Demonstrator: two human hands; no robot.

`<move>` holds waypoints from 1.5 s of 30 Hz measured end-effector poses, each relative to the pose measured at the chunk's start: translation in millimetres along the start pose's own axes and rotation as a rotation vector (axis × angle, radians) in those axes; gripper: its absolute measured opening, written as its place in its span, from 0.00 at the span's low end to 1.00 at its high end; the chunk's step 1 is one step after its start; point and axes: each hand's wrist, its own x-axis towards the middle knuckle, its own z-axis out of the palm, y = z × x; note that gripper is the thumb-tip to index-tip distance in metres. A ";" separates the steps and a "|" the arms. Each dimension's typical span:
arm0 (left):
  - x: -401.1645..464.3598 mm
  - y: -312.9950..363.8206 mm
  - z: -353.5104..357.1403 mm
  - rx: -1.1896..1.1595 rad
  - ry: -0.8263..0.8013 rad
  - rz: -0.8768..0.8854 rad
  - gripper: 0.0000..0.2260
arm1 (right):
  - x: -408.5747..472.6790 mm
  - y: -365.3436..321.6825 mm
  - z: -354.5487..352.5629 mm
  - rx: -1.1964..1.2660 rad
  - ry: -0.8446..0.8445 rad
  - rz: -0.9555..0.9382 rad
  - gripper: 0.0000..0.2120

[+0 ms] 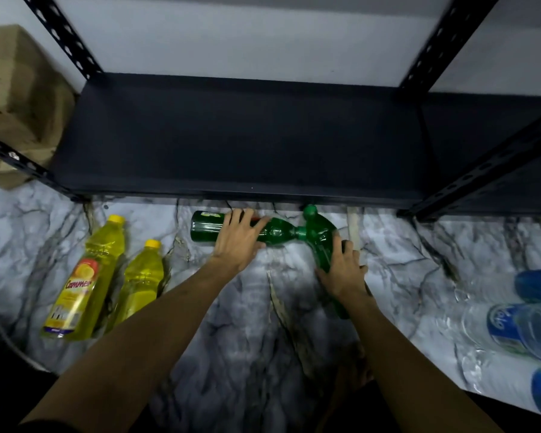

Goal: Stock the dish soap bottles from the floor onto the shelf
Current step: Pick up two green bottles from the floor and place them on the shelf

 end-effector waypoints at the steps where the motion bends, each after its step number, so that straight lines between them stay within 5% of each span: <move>1: -4.3 -0.8 0.0 -0.021 -0.006 -0.011 0.30 | -2.9 -0.9 1.3 -0.003 0.000 -0.008 0.45; 6: -28.1 -3.4 -7.8 -0.132 -0.144 -0.178 0.28 | -23.4 -8.7 11.4 0.028 -0.033 -0.032 0.46; 10: -67.1 -5.6 -6.9 -0.482 -0.233 -0.459 0.28 | -51.3 -28.1 27.9 0.071 -0.052 -0.048 0.45; 15: -139.1 9.5 9.3 -1.037 -0.181 -0.767 0.27 | -83.9 -54.0 53.1 0.260 -0.067 -0.060 0.38; 22: -189.2 37.8 5.7 -1.142 -0.098 -1.003 0.27 | -126.0 -65.9 82.7 0.362 -0.055 -0.060 0.34; 26: -191.9 51.3 35.8 -1.100 -0.179 -0.951 0.39 | -137.4 -61.5 86.8 0.378 -0.025 -0.064 0.35; 31: -207.1 68.9 12.1 -1.243 -0.217 -0.881 0.21 | -140.0 -44.9 87.2 0.551 -0.007 -0.045 0.25; 35: -204.2 79.1 -3.0 -1.264 -0.165 -0.947 0.27 | -140.2 -41.3 83.9 0.563 -0.027 -0.021 0.31; 40: -190.8 83.4 6.5 -1.224 -0.302 -1.044 0.36 | -136.7 -29.6 77.3 0.641 -0.071 0.035 0.29; 45: -183.8 88.3 7.1 -1.250 -0.264 -1.032 0.31 | -134.3 -25.2 79.2 0.665 -0.106 0.055 0.28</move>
